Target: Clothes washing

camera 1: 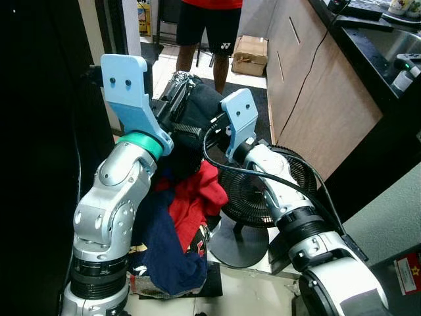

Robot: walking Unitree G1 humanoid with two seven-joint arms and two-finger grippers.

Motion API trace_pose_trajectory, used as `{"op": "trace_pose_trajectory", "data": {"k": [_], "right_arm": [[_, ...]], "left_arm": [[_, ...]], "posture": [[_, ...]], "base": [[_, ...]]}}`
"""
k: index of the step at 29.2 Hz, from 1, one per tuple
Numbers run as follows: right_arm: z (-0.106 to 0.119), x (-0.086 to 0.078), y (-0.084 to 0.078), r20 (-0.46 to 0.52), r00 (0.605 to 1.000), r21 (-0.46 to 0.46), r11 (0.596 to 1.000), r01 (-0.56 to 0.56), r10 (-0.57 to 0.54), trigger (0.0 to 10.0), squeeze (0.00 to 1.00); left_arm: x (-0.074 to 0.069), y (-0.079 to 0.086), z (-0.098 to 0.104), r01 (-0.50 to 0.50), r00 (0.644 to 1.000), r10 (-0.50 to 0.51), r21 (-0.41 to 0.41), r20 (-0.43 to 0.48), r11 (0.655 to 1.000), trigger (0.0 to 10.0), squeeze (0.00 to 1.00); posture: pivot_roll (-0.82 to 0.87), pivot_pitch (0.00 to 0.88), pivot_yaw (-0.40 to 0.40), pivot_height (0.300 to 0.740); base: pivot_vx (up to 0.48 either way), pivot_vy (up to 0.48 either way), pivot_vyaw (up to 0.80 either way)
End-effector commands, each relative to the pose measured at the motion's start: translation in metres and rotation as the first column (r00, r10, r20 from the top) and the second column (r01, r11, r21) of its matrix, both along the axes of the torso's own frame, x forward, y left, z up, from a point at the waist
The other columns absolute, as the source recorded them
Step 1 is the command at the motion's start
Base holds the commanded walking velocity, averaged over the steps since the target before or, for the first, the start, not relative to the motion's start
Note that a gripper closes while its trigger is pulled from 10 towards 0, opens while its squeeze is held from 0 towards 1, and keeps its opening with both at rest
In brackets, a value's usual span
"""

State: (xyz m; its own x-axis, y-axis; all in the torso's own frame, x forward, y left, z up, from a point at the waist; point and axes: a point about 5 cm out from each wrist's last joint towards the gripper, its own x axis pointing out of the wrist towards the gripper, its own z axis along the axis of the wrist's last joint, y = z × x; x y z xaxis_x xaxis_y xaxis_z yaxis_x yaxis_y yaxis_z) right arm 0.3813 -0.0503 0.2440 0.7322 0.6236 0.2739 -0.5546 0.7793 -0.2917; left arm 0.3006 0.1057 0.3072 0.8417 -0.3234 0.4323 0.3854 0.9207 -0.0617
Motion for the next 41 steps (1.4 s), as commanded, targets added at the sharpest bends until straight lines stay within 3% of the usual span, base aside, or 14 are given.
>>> {"op": "trace_pose_trajectory", "data": {"k": [1,11,12,13,14,20,26,27,28,29,31,34,38,41], "right_arm": [[-0.003,0.0,-0.003,-0.013,1.0,0.019,1.0,0.005,-0.005,0.0,0.0],[0.0,-0.002,-0.003,-0.021,1.0,0.074,0.997,-0.003,0.005,0.4,0.0],[0.0,-0.002,-0.004,-0.02,1.0,0.077,0.997,-0.002,0.003,5.5,0.0],[0.0,-0.002,-0.004,-0.02,1.0,0.077,0.997,-0.002,0.003,5.5,0.0],[0.0,-0.002,-0.004,-0.02,1.0,0.077,0.997,0.001,0.0,10.0,0.0],[0.001,-0.003,-0.007,-0.009,1.0,0.086,0.996,0.012,-0.012,10.0,0.0],[0.007,-0.009,-0.036,0.046,0.991,0.173,0.978,0.114,-0.124,10.0,0.0],[0.014,-0.012,-0.048,0.071,0.981,0.221,0.961,0.163,-0.182,10.0,0.0],[0.014,-0.012,-0.048,0.071,0.981,0.221,0.961,0.163,-0.182,10.0,0.0],[0.02,-0.016,-0.06,0.088,0.968,0.267,0.942,0.203,-0.233,10.0,0.0],[0.031,-0.028,-0.085,0.135,0.928,0.342,0.895,0.287,-0.348,10.0,0.0],[0.034,-0.032,-0.093,0.151,0.911,0.356,0.881,0.311,-0.383,10.0,0.0],[0.037,-0.057,-0.115,0.194,0.869,0.378,0.852,0.363,-0.456,10.0,0.0],[0.034,-0.069,-0.122,0.187,0.843,0.367,0.832,0.416,-0.504,10.0,0.0]], "left_arm": [[-0.002,-0.004,0.005,0.029,0.999,-0.029,-0.002,0.028,1.0,10.0,0.0],[-0.001,-0.001,0.002,0.004,1.0,-0.004,-0.012,0.011,1.0,10.0,0.0],[-0.001,-0.001,0.002,0.007,1.0,-0.007,-0.018,0.014,1.0,10.0,1.0],[-0.001,-0.001,0.002,0.007,1.0,-0.007,-0.018,0.014,1.0,10.0,1.0],[-0.001,-0.002,0.003,0.009,1.0,-0.009,-0.011,0.021,1.0,10.0,1.0],[-0.002,0.0,0.0,0.019,1.0,-0.02,0.019,0.024,1.0,10.0,1.0],[-0.003,0.033,-0.011,-0.108,0.994,0.108,0.068,-0.003,0.992,10.0,1.0],[-0.003,0.041,-0.01,-0.145,0.989,0.145,0.071,-0.001,0.987,10.0,0.79],[-0.003,0.041,-0.01,-0.145,0.989,0.145,0.071,-0.001,0.987,10.0,0.79],[-0.003,0.047,-0.009,-0.17,0.985,0.17,0.063,0.002,0.984,10.0,0.0],[-0.004,0.054,-0.002,-0.191,0.981,0.191,0.025,0.008,0.981,10.0,0.0],[-0.004,0.054,0.0,-0.188,0.982,0.188,0.008,0.01,0.982,10.0,0.0],[-0.004,0.046,0.01,-0.12,0.992,0.123,-0.108,0.021,0.987,10.0,0.0],[0.003,0.035,0.031,-0.059,0.995,0.071,-0.169,0.068,0.984,10.0,0.0]], "posture": [[0.05,0.078,-0.047,0.74],[0.06,0.079,-0.052,0.74],[0.06,0.079,-0.052,0.74],[0.06,0.079,-0.052,0.74],[0.05,0.079,-0.051,0.74],[0.05,0.071,-0.043,0.74],[0.07,0.068,-0.049,0.74],[0.07,0.065,-0.049,0.74],[0.07,0.065,-0.049,0.74],[0.08,0.063,-0.05,0.74],[0.08,0.058,-0.052,0.74],[0.08,0.058,-0.052,0.74],[0.06,0.044,-0.047,0.74],[0.03,0.032,-0.023,0.74]], "base": [[0.0,0.0,0.0],[0.0,0.0,0.0],[0.0,0.0,0.0],[0.0,0.0,0.0],[0.0,0.0,0.0],[0.0,0.0,0.0],[0.0,0.0,0.0],[0.0,0.0,0.0],[0.0,0.0,0.0],[0.0,0.0,0.0],[0.0,0.0,0.0],[0.0,0.0,0.0],[0.0,0.0,0.0],[0.0,0.0,0.0]]}}
